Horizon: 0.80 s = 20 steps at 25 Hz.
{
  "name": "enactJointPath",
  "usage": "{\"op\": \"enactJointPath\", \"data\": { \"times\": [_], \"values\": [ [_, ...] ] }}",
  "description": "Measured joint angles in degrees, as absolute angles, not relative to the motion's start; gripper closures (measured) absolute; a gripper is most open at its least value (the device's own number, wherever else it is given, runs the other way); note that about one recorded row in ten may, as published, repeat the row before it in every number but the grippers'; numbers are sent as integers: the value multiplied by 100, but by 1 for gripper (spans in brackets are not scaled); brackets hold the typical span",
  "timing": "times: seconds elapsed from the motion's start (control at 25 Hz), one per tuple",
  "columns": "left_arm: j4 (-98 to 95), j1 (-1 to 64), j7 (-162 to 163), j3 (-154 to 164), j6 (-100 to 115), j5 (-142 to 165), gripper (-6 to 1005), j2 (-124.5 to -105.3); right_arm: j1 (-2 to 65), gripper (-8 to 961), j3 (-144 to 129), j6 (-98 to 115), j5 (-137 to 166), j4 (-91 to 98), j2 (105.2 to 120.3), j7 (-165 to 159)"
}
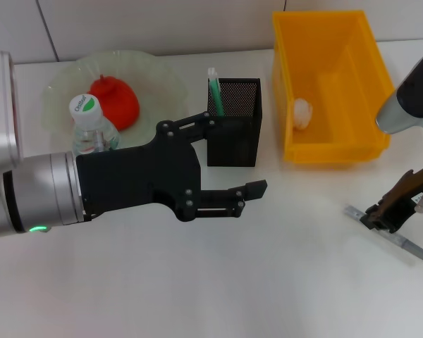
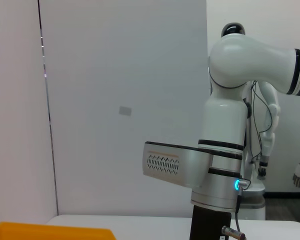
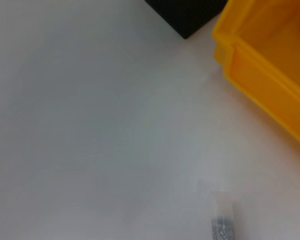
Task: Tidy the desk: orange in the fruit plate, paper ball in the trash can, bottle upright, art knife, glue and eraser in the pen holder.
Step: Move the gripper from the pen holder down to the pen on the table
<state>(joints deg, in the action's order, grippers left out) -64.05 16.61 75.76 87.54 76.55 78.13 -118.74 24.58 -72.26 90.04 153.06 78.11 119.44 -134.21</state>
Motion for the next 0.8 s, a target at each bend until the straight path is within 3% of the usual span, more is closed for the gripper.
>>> {"op": "enactJointPath", "data": {
  "times": [0.48, 0.8],
  "values": [
    [-6386, 1664, 7520, 8763, 7655, 7784, 137, -11883, 2424, 865, -7204, 8940, 15067, 8136, 11944, -13391],
    [-6355, 1687, 7510, 8789, 7655, 7749, 137, -11883, 2438, 941, -7218, 8892, 15000, 8157, 11944, -13392]
  ]
}}
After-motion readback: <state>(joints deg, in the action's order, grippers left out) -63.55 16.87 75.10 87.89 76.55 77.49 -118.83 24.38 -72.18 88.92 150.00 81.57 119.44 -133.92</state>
